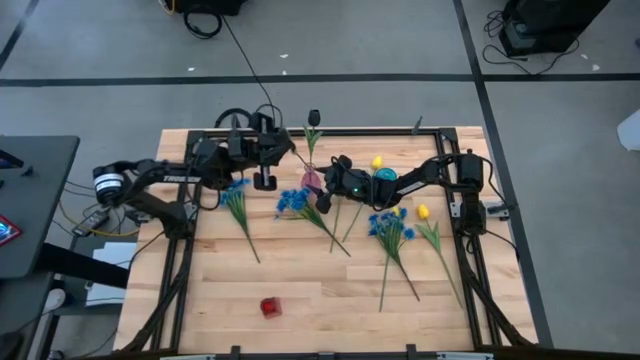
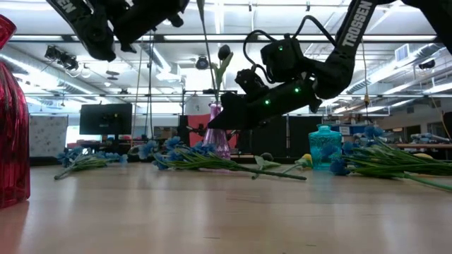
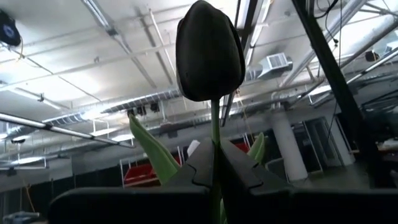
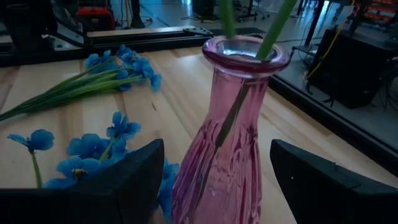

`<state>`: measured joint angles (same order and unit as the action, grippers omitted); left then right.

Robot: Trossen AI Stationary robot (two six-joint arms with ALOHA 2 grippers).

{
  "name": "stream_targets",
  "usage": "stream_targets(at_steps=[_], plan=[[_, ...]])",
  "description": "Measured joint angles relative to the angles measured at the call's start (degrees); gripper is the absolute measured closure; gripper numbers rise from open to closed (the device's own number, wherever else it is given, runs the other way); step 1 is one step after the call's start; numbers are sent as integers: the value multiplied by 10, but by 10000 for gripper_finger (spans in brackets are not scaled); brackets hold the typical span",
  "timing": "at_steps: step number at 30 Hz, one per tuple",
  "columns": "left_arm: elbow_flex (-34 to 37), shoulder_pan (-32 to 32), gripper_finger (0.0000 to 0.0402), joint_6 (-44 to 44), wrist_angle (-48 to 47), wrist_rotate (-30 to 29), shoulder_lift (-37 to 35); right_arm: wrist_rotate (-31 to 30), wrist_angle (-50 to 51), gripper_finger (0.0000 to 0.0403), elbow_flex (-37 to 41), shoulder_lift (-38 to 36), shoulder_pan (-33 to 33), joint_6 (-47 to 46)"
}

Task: Sort flowers into vase by color
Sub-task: Put the black tulip into the purple vase

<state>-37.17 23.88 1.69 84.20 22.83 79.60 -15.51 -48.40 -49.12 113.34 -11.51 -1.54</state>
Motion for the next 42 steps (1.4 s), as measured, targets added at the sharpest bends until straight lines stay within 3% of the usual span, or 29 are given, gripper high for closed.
stream_targets(at_steps=[15,33,42], plan=[[0,0,385,-15,-24,-4,64,6,2,98,0,-1,0,-4],[-1,13,384,-17,-27,-32,191,8,24,98,0,-1,0,-5],[-1,14,384,4,-32,-35,216,17,23,98,0,-1,0,-5]])
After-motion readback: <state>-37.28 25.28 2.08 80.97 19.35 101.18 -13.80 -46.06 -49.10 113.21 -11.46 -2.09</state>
